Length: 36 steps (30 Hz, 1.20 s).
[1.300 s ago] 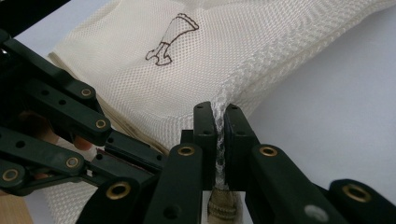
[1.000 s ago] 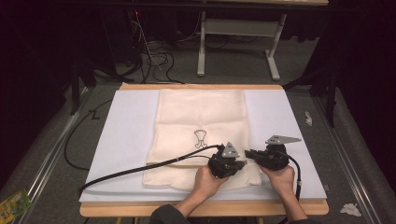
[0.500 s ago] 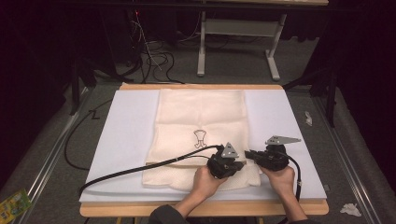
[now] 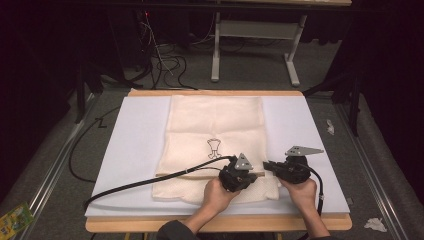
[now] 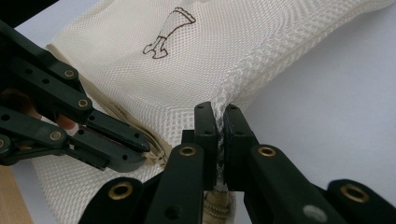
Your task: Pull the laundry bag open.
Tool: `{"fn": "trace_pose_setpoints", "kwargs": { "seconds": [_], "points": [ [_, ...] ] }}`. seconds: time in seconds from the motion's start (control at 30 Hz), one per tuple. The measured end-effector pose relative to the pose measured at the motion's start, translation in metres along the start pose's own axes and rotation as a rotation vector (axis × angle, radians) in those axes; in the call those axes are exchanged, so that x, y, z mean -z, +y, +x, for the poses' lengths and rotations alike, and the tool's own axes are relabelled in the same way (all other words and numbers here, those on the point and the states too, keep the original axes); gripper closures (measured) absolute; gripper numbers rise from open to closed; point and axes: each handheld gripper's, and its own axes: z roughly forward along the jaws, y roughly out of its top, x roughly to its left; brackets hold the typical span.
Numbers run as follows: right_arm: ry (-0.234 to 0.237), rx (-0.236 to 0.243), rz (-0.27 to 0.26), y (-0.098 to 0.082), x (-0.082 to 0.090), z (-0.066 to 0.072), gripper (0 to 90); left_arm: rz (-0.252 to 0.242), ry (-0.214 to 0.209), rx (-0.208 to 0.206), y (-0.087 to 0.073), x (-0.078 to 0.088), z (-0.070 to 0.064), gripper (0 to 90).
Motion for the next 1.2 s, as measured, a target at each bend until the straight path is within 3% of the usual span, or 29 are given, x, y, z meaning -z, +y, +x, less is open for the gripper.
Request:
{"fn": "trace_pose_setpoints", "kwargs": {
  "seconds": [0.2,0.4,0.57,1.2],
  "points": [
    [0.000,-0.002,0.000,0.000,0.000,-0.001,87.9,-0.002,0.001,0.010,-0.004,0.003,0.004,87.1],
    [-0.005,0.001,-0.005,0.001,0.001,-0.002,87.9,0.000,0.027,-0.014,-0.003,0.009,0.003,87.1],
    [-0.005,0.006,-0.002,0.001,0.000,-0.003,87.9,-0.006,0.018,0.004,-0.005,0.010,0.006,87.1],
    [-0.025,0.020,0.015,0.001,0.000,-0.002,87.8,-0.018,0.036,-0.007,-0.009,0.023,0.010,87.0]
  ]
}}
